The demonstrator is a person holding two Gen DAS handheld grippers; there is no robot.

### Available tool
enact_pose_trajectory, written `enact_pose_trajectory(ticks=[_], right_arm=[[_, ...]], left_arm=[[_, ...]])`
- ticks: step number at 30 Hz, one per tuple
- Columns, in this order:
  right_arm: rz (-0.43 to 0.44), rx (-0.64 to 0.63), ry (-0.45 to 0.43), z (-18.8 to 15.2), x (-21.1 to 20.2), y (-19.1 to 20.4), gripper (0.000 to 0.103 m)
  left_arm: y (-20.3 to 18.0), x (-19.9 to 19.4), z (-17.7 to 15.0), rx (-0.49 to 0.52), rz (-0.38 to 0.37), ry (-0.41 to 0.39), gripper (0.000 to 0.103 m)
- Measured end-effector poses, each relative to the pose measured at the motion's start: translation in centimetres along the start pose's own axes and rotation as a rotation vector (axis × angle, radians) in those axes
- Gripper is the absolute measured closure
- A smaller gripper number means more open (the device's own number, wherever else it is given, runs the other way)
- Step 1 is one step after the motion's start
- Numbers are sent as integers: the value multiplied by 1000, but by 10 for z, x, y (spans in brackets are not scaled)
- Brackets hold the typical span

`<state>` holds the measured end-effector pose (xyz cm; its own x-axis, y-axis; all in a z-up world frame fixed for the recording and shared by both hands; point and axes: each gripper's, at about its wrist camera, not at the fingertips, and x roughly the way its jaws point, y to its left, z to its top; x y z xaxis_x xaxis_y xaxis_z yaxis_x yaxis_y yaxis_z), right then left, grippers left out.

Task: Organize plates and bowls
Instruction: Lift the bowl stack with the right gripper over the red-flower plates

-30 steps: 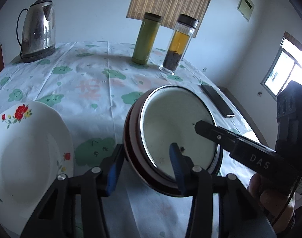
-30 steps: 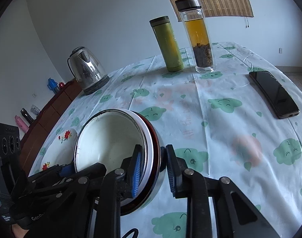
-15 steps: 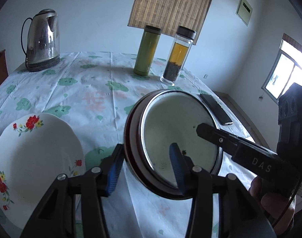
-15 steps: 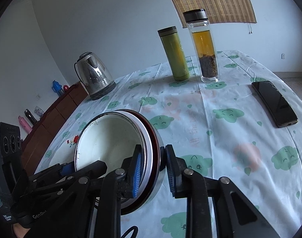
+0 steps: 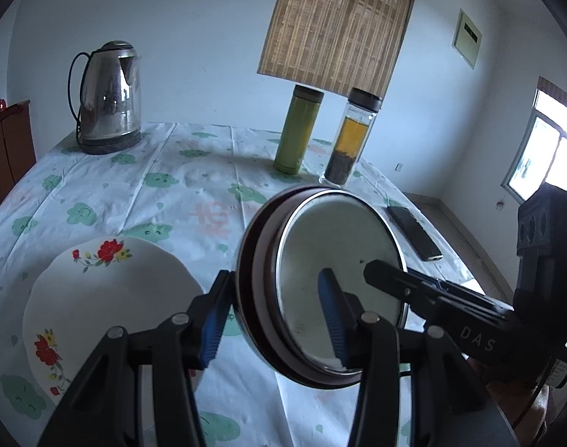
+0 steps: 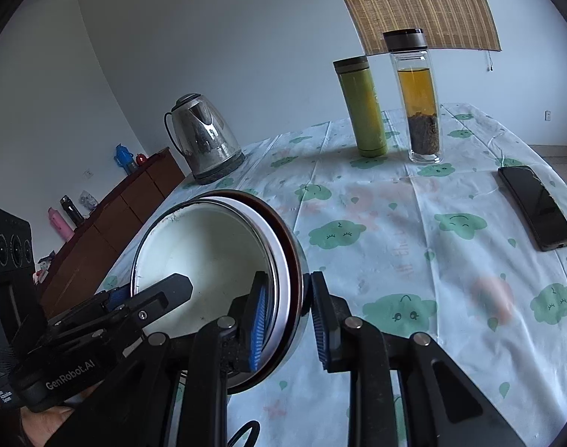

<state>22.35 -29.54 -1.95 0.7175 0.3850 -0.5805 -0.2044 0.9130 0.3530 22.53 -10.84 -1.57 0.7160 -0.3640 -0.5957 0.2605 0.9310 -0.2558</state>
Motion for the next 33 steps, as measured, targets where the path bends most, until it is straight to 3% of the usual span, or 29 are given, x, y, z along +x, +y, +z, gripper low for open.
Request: enact_pose_trajectory(ticks=[18, 33], right_arm=[[85, -73, 11, 9, 13, 71, 78], [128, -111, 59, 3, 42, 117, 78]], left_arm=[[54, -53, 8, -43, 76, -97, 58], [103, -70, 8, -77, 126, -118, 58]])
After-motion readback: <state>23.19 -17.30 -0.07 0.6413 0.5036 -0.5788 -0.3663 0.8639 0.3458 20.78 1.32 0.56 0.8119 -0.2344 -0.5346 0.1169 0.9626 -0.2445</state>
